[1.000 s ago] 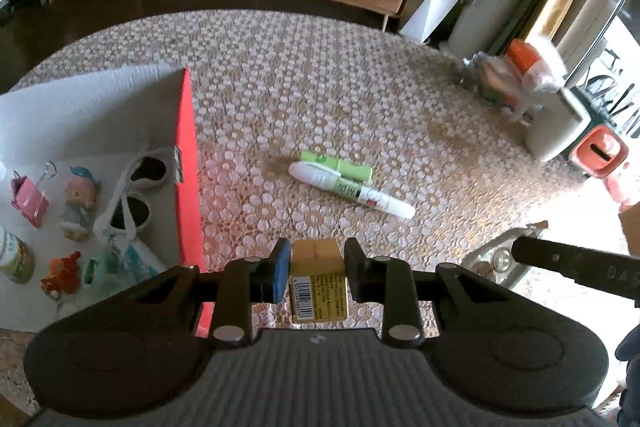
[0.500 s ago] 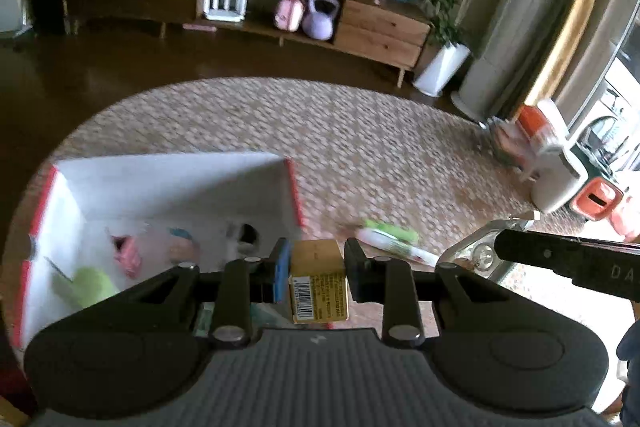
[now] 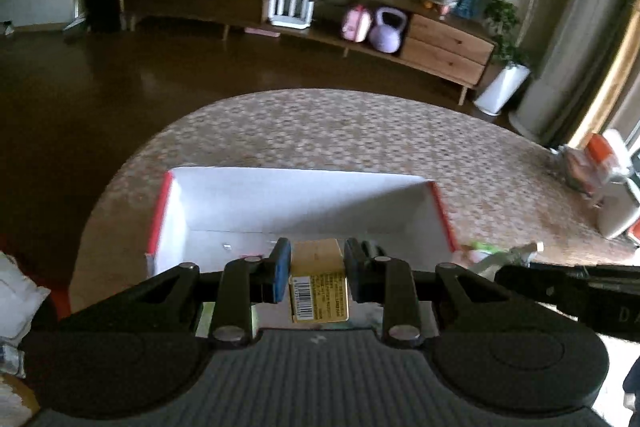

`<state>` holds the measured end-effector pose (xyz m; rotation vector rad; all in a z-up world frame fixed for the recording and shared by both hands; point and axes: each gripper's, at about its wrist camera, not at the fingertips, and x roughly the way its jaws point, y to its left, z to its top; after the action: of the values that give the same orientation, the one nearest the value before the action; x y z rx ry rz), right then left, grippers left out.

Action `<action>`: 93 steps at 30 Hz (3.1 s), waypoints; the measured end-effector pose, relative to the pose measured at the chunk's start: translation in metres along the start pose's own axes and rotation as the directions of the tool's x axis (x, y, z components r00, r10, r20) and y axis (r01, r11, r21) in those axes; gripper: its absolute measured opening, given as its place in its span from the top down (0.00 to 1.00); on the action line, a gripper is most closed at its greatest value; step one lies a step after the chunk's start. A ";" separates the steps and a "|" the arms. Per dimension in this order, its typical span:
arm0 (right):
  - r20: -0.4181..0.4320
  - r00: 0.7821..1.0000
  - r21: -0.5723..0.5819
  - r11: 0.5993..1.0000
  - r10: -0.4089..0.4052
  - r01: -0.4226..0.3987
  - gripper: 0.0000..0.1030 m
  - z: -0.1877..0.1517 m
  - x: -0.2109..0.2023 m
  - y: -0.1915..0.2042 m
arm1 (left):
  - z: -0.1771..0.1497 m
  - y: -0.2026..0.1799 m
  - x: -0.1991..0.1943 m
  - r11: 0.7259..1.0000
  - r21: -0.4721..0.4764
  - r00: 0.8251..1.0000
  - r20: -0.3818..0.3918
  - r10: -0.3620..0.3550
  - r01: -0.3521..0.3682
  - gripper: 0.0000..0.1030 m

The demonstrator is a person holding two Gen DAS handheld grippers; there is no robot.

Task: Organize rigid objects
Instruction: 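Carry the orange box and tape dispenser into the red box and open both grippers, then lift both grippers out of the box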

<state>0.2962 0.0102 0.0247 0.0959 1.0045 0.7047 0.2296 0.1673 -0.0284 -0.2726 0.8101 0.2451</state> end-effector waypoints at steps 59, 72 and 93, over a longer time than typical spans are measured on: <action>-0.124 0.992 -0.123 0.992 0.005 -0.021 0.24 -0.046 0.015 0.024 | -0.035 0.018 0.049 0.997 -0.019 0.984 -0.157 -0.080 0.078 0.71; -0.017 1.000 -0.153 0.988 0.015 -0.017 0.07 -0.059 -0.045 0.011 | -0.036 0.000 -0.012 0.996 0.054 0.996 -0.048 -0.070 0.072 0.31; 0.080 0.995 -0.178 0.981 -0.063 0.077 0.06 -0.102 -0.122 -0.073 | -0.071 -0.097 -0.043 0.959 0.202 0.980 -0.012 -0.199 0.197 0.01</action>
<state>0.2099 -0.1420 0.0312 -0.0715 0.8643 0.7196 0.1840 0.0481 -0.0291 -0.1593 0.7867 -0.0253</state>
